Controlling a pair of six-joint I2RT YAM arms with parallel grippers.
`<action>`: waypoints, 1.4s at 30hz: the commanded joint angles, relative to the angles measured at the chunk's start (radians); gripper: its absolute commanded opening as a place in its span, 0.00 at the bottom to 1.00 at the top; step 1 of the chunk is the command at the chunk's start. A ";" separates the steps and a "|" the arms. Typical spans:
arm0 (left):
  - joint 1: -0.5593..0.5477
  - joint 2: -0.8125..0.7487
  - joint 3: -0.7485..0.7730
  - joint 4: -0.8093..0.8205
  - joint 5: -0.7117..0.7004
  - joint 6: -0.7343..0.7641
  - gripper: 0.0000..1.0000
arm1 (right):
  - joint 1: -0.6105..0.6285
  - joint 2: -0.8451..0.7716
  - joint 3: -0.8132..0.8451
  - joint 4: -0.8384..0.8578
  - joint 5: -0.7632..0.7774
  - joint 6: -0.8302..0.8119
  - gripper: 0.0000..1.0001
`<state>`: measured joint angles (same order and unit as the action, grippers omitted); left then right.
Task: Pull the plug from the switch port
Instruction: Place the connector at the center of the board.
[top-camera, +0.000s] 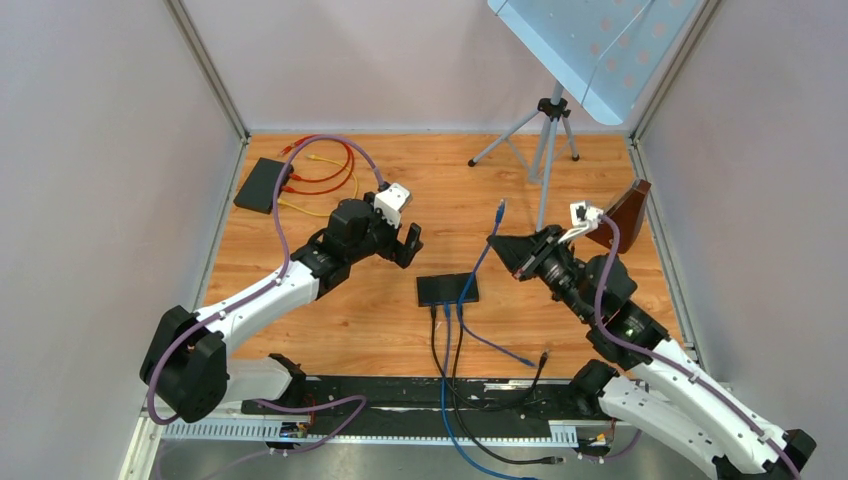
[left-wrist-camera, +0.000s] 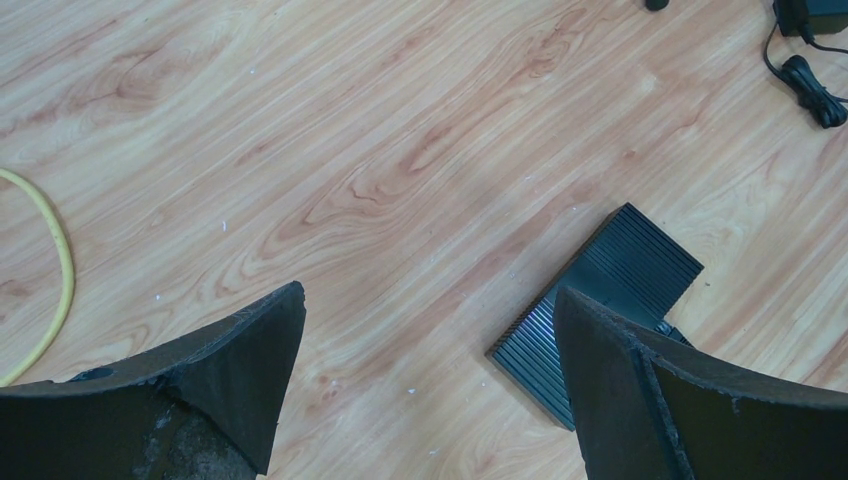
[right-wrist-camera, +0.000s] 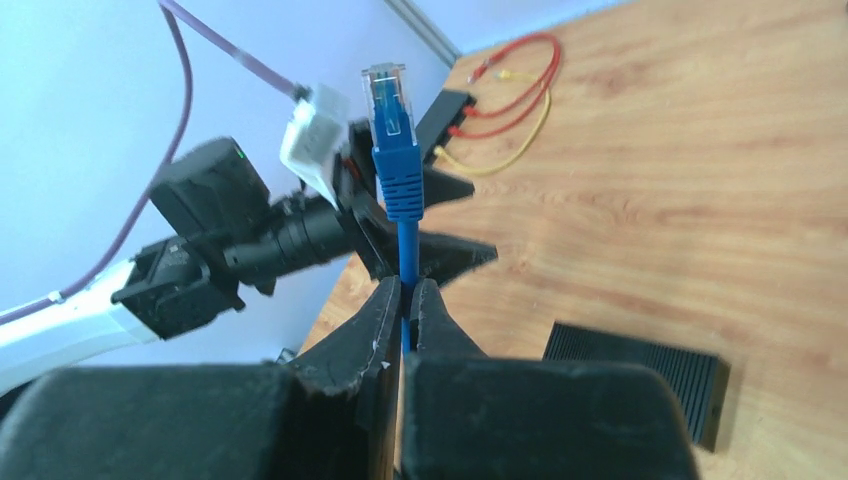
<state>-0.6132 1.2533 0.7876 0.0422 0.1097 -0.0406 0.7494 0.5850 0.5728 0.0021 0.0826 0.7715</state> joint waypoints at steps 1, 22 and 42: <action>0.004 -0.018 0.012 0.037 -0.017 -0.015 1.00 | -0.001 0.065 0.259 -0.152 0.078 -0.280 0.00; 0.004 0.015 0.039 -0.012 0.021 0.011 1.00 | -0.163 0.389 0.570 -0.634 0.079 -0.327 0.00; 0.004 0.023 0.039 -0.060 0.086 0.018 1.00 | -0.432 0.959 0.556 -0.314 -0.221 -0.352 0.00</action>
<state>-0.6132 1.2720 0.7883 -0.0021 0.1677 -0.0364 0.3195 1.5288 1.0821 -0.4282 -0.1619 0.3901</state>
